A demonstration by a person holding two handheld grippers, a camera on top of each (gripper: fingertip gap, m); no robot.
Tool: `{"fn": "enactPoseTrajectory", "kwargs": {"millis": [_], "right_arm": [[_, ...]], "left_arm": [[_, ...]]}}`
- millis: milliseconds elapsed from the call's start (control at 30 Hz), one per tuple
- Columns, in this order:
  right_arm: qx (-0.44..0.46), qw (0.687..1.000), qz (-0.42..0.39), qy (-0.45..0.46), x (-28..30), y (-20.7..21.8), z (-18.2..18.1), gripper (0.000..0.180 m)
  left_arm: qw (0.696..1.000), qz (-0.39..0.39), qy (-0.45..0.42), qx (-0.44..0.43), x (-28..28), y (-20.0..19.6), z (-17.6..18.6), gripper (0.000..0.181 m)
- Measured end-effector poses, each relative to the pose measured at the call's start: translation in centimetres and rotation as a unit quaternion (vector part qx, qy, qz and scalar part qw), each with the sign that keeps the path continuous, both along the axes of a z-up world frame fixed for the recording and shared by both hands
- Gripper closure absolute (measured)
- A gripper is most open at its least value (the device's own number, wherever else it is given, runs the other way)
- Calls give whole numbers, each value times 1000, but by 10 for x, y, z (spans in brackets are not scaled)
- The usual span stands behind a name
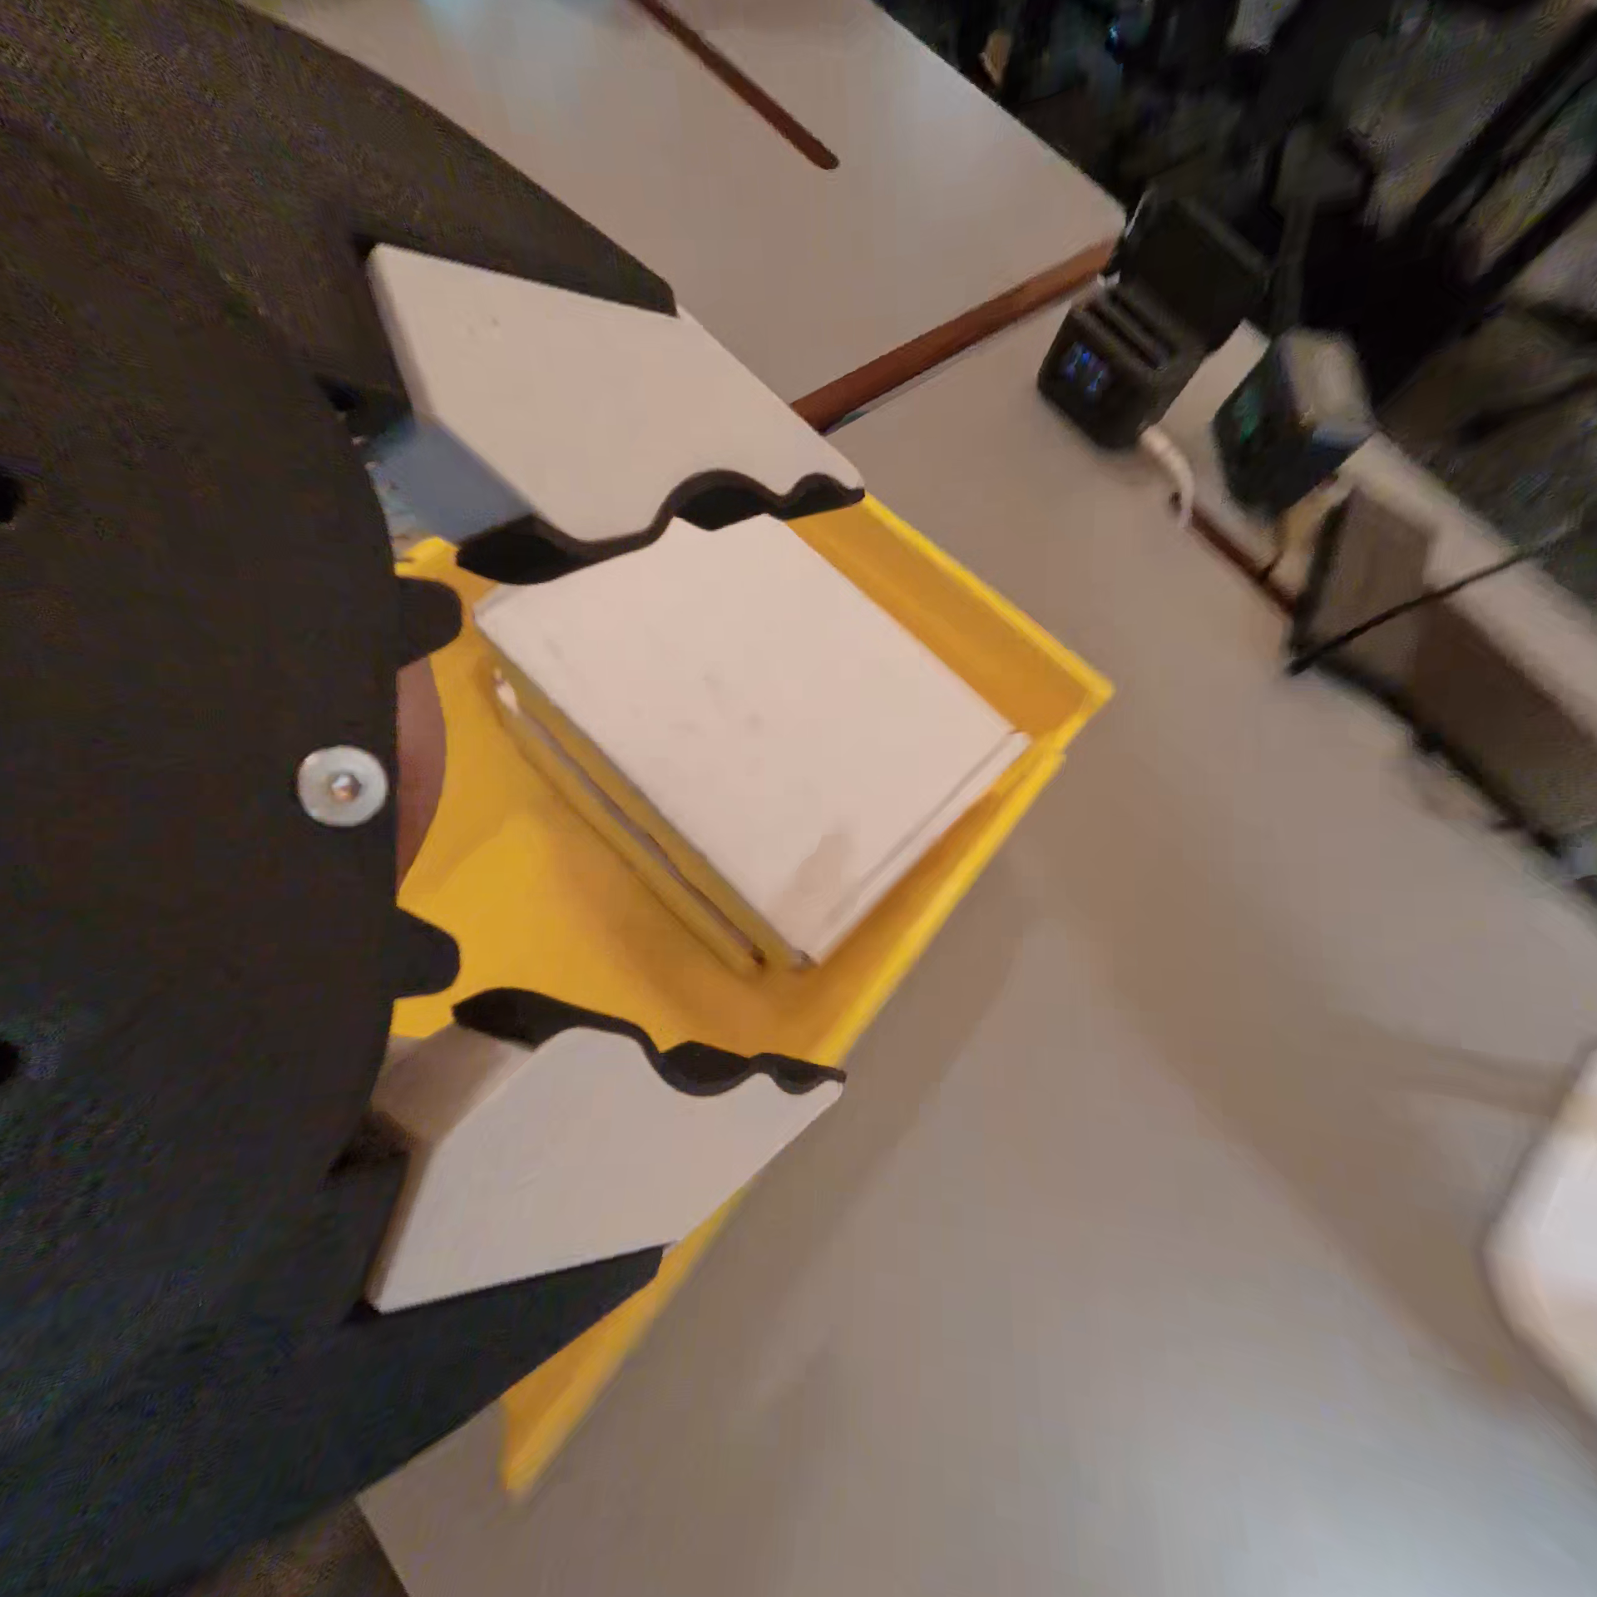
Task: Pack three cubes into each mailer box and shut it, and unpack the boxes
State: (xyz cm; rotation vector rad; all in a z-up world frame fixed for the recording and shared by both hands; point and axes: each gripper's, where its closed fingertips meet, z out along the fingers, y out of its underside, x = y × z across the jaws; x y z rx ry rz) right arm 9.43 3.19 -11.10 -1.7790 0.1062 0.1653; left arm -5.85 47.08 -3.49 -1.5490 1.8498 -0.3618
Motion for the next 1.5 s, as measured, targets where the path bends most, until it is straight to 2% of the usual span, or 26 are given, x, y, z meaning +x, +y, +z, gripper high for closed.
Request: {"fn": "enactPoseTrajectory", "kwargs": {"millis": [67,167,233,267,433,567,733,1033,1167,1300,1333,1367,1433,1500], "right_arm": [[14,998,-25,-54,7,0,6,139],[2,993,-46,-106,14,1,3,147],[-1,992,-34,-125,10,0,2,177],[3,991,-36,-133,9,0,3,180],[1,990,-53,-133,12,2,0,175],[17,991,-61,-121,14,-1,7,170],[38,995,-56,-78,15,-4,15,168],[58,997,-22,-48,2,-14,26,166],[66,997,-5,-47,-7,-16,33,164],[74,996,18,-39,-17,-17,39,163],[79,996,29,-28,-21,-17,42,162],[85,995,41,-14,-27,-17,45,160],[91,994,59,6,-35,-19,47,157],[93,994,58,-2,-37,-22,49,155]], "left_arm": [[997,-24,77,15,-4,13,-28,65],[986,-42,150,56,0,30,-52,58],[976,-46,201,75,0,44,-66,32],[968,-43,233,80,-2,51,-75,23],[942,-59,324,70,-6,56,-108,21],[940,-88,323,72,-12,54,-101,31],[936,-89,316,125,-23,56,-86,50],[947,-78,285,123,-29,21,-31,53],[947,-108,263,148,-12,-19,3,54],[944,-174,232,160,25,-93,30,55],[942,-195,221,163,37,-114,32,75],[940,-220,189,177,54,-135,36,111],[937,-264,133,184,87,-176,33,130],[934,-304,141,124,104,-220,2,129]]}}
